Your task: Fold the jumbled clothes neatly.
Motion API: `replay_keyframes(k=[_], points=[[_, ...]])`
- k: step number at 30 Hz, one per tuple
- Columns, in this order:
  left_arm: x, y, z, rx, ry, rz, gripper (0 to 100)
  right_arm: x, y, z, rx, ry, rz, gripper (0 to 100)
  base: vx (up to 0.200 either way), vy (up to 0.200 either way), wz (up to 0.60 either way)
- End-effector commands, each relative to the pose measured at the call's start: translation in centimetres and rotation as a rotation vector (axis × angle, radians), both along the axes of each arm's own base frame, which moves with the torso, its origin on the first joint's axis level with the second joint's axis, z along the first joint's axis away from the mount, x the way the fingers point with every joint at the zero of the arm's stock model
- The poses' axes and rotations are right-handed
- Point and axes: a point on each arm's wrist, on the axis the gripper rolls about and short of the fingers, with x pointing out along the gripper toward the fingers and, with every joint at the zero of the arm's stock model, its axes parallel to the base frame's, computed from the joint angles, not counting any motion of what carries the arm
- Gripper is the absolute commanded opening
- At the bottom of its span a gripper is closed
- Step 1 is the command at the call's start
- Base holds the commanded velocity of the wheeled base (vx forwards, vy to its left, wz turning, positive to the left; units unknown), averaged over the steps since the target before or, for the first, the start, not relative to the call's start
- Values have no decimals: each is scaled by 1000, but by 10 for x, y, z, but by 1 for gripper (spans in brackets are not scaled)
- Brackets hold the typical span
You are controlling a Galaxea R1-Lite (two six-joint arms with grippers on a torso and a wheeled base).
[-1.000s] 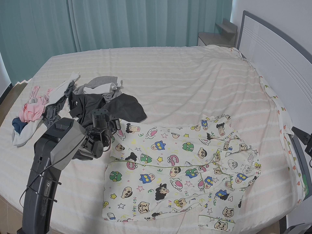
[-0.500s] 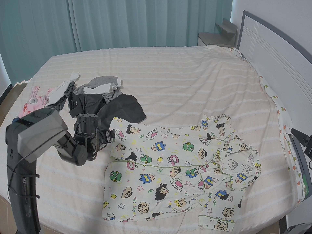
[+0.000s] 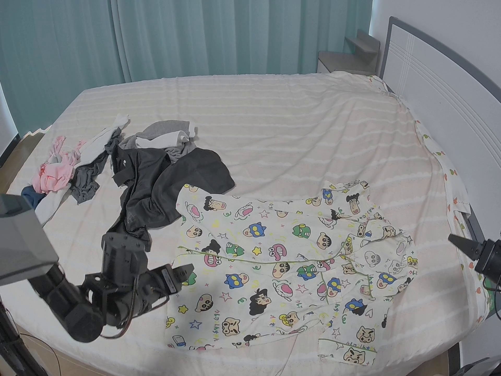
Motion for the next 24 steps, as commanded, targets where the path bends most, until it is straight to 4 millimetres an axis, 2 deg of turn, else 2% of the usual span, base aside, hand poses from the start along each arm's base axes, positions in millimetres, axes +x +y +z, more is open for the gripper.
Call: replay_keyframes(k=[1, 6, 8, 9, 11, 13, 15, 19, 24], points=[[-61, -7, 16, -164, -1, -28, 100, 5, 19, -27, 20, 196, 173, 100, -200, 0, 0], [-63, -6, -3, -137, 88, -8, 100, 16, 20, -42, 44, 307, 200, 100, -200, 0, 0], [-63, -6, -5, -138, 94, -4, 100, 18, 20, -43, 47, 318, 200, 100, -200, 0, 0], [-62, -6, -10, -153, 121, 19, 100, 30, 19, -54, 47, 381, 212, 100, -200, 0, 0], [-62, -7, -12, -168, 125, 30, 100, 42, 17, -63, 31, 423, 228, 100, -200, 0, 0], [-61, -7, -12, -171, 121, 30, 100, 44, 17, -65, 24, 435, 235, 100, 0, 0, 0], [-62, -7, -18, -176, 129, 28, 100, 62, 14, -78, -4, 486, 256, 100, 0, 0, 0], [-63, -5, -24, -249, 134, 38, 100, 89, 9, -89, -21, 521, 256, 100, 0, 0, 0], [-65, -4, -33, -295, 95, 36, 100, 116, 11, -115, -15, 599, 285, 100, 0, 0, 0]])
